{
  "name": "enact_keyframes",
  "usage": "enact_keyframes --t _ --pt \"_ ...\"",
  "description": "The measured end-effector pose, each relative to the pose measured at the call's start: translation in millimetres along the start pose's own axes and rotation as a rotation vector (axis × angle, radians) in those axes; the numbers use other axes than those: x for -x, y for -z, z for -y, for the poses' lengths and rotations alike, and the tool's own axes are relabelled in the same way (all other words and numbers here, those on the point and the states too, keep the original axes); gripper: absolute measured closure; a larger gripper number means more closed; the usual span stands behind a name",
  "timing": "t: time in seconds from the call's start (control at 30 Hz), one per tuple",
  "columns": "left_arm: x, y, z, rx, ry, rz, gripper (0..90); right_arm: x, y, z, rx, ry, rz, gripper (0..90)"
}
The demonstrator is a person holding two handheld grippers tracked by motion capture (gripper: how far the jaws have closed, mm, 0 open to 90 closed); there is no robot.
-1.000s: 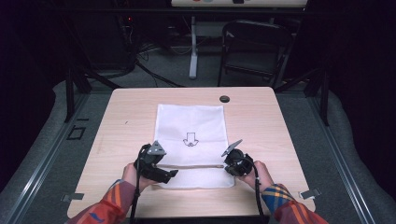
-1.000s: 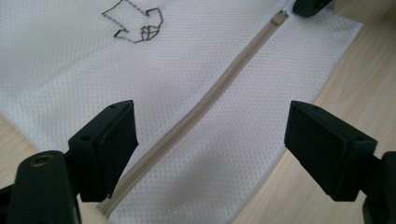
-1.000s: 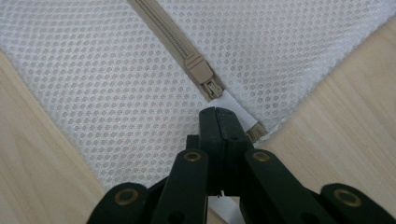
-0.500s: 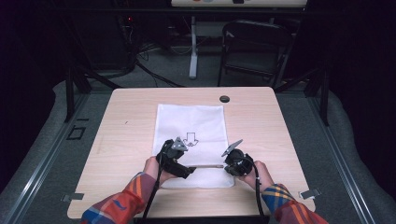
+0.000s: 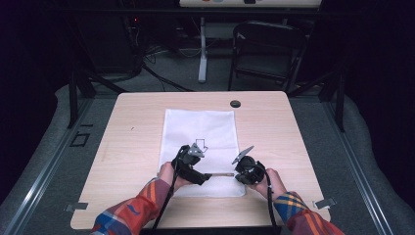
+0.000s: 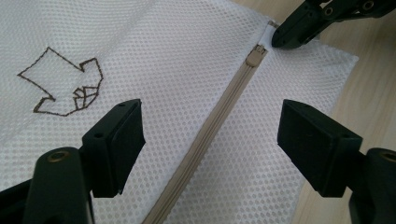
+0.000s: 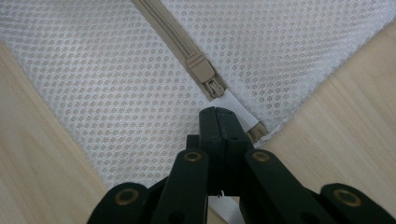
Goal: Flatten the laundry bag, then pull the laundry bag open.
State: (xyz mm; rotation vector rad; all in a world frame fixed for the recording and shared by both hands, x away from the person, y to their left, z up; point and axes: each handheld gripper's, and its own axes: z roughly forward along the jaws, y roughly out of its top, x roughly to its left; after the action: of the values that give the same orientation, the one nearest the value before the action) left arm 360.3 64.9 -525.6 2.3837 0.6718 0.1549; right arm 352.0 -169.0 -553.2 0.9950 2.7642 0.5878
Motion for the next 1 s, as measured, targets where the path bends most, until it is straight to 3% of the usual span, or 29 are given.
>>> enact_keyframes --t 0.17,0.3,0.63,1.0 --pt "4.9 -10.7 -7.1 0.001 -0.006 0.010 25.2 0.6 0.2 1.8 0.009 -0.006 -0.005 90.0" --pt "9.0 -20.7 -13.9 -0.022 -0.044 0.028 28.4 0.9 0.1 2.9 0.018 -0.013 -0.008 90.0" --pt "20.6 -46.5 -22.5 -0.037 -0.093 0.068 54.9 1.1 0.1 4.5 0.031 -0.026 -0.016 90.0" --pt "25.0 -69.1 -29.1 -0.026 -0.100 0.108 69.9 0.1 -1.2 5.1 0.051 -0.044 -0.022 90.0"
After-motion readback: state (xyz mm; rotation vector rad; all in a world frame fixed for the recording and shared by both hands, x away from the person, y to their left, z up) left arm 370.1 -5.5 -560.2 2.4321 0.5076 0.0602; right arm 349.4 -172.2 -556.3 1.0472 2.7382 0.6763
